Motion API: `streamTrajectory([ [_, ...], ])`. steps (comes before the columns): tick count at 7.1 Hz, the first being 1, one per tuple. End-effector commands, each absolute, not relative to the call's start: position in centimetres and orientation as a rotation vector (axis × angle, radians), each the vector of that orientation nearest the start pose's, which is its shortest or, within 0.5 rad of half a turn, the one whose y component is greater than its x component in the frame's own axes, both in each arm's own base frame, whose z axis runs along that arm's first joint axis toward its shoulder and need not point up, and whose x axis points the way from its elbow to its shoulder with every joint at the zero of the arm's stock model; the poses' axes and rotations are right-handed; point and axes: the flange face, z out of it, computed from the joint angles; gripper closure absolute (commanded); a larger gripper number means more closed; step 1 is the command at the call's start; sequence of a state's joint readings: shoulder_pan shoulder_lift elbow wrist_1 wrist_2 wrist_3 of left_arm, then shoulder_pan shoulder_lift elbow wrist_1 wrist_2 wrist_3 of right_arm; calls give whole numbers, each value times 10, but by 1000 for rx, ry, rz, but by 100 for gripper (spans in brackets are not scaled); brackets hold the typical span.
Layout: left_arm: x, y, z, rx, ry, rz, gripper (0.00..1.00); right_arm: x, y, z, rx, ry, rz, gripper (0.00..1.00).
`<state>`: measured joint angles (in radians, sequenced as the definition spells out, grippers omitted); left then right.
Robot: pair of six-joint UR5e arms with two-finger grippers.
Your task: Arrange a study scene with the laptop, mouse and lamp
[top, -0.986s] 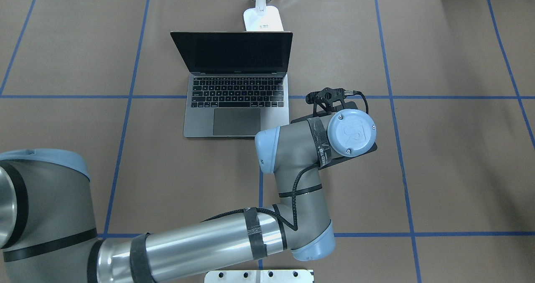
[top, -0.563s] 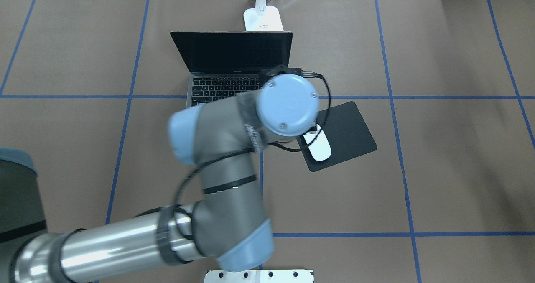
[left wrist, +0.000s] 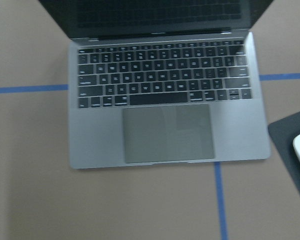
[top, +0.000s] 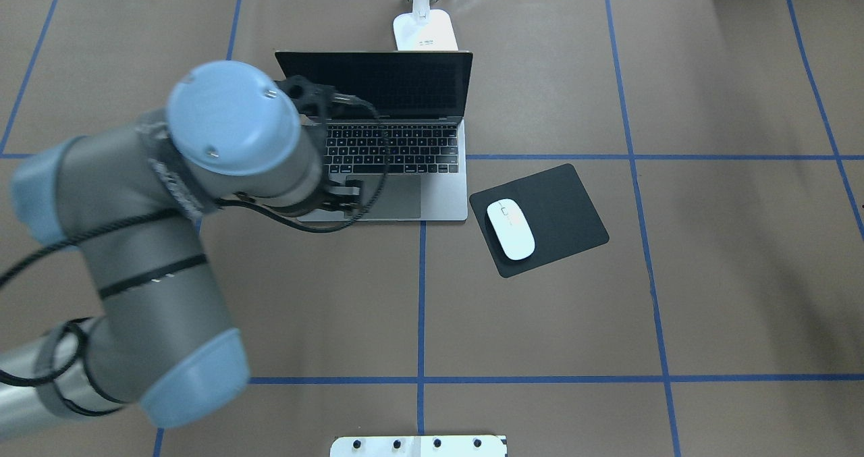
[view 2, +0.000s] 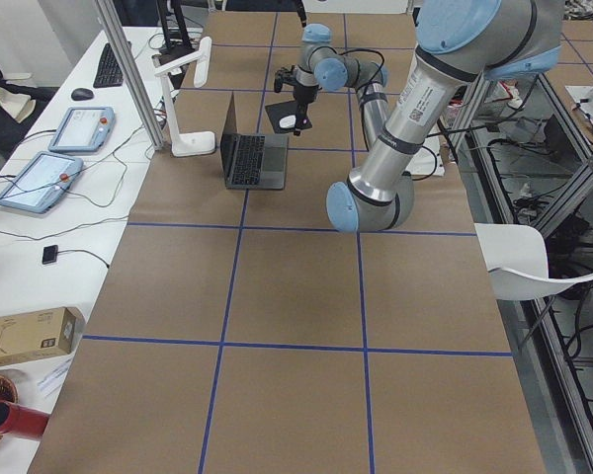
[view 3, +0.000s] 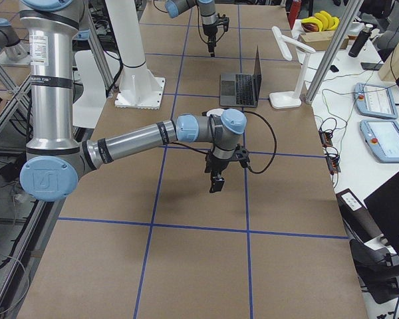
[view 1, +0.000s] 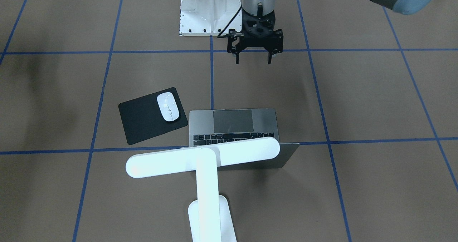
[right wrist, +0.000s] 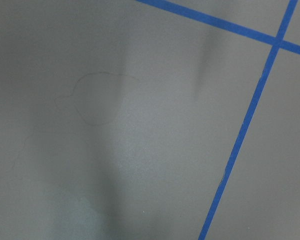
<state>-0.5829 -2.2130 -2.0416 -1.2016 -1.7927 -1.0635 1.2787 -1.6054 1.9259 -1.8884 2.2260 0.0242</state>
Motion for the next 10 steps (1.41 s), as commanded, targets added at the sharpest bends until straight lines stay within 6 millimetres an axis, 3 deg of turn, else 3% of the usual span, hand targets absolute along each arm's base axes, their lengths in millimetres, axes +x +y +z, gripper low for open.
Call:
streamTrajectory([
  [1, 331, -434, 227, 165, 692, 81, 1, -60, -460, 529, -89, -653, -174, 0],
  [4, 227, -478, 307, 147, 636, 159, 1, -64, -474, 521, -73, -659, -92, 0],
  [5, 196, -483, 330, 137, 629, 179, 1, -65, -479, 529, -50, -665, -98, 0],
  [7, 143, -487, 374, 122, 606, 215, 1, -66, -494, 579, -22, -664, -110, 0],
  [8, 114, -494, 395, 113, 614, 244, 1, -54, -499, 603, -17, -667, -84, 0],
  [10, 52, -510, 457, 93, 588, 273, 1, -47, -501, 619, -26, -665, -67, 0],
])
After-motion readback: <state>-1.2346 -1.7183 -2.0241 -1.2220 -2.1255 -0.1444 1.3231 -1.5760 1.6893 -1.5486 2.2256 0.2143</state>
